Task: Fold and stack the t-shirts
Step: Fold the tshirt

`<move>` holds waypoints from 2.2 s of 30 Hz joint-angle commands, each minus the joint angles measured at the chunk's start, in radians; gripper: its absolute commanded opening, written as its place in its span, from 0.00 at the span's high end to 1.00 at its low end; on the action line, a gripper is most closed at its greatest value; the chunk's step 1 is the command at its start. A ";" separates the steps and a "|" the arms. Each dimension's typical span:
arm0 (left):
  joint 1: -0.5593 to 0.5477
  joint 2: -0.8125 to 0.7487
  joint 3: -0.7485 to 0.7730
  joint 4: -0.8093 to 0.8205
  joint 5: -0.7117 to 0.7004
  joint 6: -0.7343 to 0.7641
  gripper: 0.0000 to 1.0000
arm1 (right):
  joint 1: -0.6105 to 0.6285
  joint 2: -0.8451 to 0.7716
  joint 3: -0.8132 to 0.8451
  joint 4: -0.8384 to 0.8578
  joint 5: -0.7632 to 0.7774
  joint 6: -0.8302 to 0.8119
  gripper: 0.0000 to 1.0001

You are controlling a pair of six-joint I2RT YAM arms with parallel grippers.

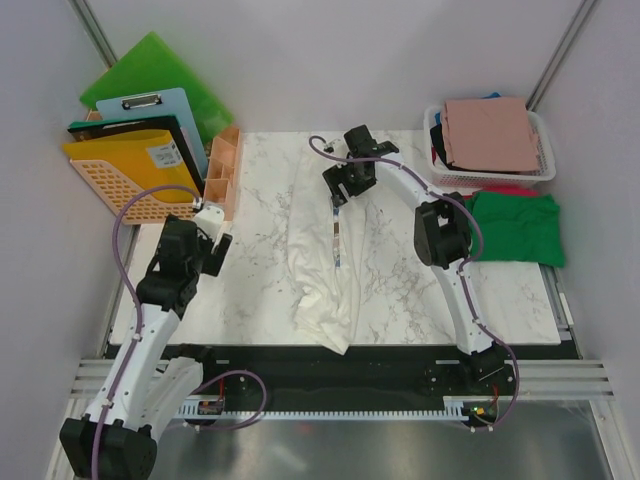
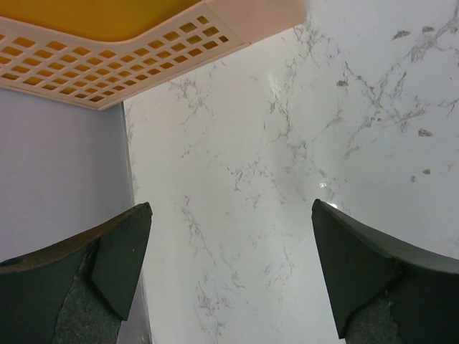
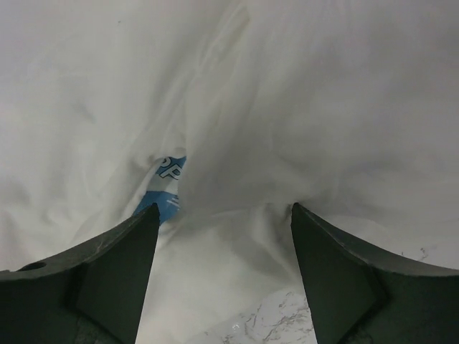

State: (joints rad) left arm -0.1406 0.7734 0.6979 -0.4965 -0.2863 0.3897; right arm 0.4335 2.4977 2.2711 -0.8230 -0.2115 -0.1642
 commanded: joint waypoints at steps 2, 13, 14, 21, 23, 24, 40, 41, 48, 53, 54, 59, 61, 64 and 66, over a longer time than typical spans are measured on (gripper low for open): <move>0.006 0.009 -0.020 -0.022 0.012 -0.046 0.00 | -0.015 -0.056 -0.007 0.076 0.061 0.037 0.20; 0.006 0.026 -0.031 -0.025 0.050 -0.055 0.00 | -0.012 -0.071 -0.056 0.130 0.069 0.032 0.85; 0.006 0.024 -0.031 -0.025 0.050 -0.055 0.00 | -0.009 -0.071 -0.058 0.130 0.066 0.025 0.86; 0.006 0.020 -0.035 -0.031 0.022 -0.048 0.00 | 0.005 -0.063 -0.030 0.142 0.153 0.023 0.93; 0.006 0.000 -0.044 -0.034 0.024 -0.040 0.00 | 0.004 -0.065 -0.038 0.166 0.182 0.038 0.93; 0.006 -0.006 -0.049 -0.036 0.019 -0.035 0.00 | 0.007 -0.065 -0.038 0.177 0.204 0.054 0.93; 0.006 -0.031 -0.089 -0.051 0.019 -0.028 0.00 | 0.004 0.046 0.059 0.239 0.443 0.031 0.70; 0.006 -0.028 -0.089 -0.050 0.021 -0.025 0.00 | 0.002 0.033 0.020 0.261 0.436 0.028 0.64; 0.006 -0.033 -0.094 -0.051 0.029 -0.022 0.00 | 0.004 -0.163 -0.180 0.338 0.429 0.040 0.26; 0.006 -0.043 -0.090 -0.053 0.041 -0.023 0.00 | 0.004 -0.342 -0.345 0.363 0.411 0.049 0.26; 0.006 -0.040 -0.089 -0.054 0.041 -0.023 0.00 | 0.004 -0.367 -0.372 0.369 0.403 0.051 0.26; 0.006 -0.043 -0.092 -0.059 0.045 -0.020 0.00 | 0.004 -0.508 -0.502 0.357 0.339 0.071 0.28; 0.006 -0.048 -0.090 -0.062 0.049 -0.020 0.00 | 0.004 -0.540 -0.553 0.337 0.301 0.087 0.31; 0.006 -0.049 -0.090 -0.062 0.056 -0.020 0.00 | 0.004 -0.592 -0.636 0.332 0.189 0.126 0.47; 0.006 -0.042 -0.089 -0.063 0.061 -0.022 0.00 | 0.007 -0.594 -0.651 0.332 0.146 0.147 0.66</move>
State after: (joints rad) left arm -0.1406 0.7368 0.6064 -0.5533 -0.2508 0.3645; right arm 0.4358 1.9171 1.6619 -0.4866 0.0475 -0.0731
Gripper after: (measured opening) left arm 0.997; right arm 0.389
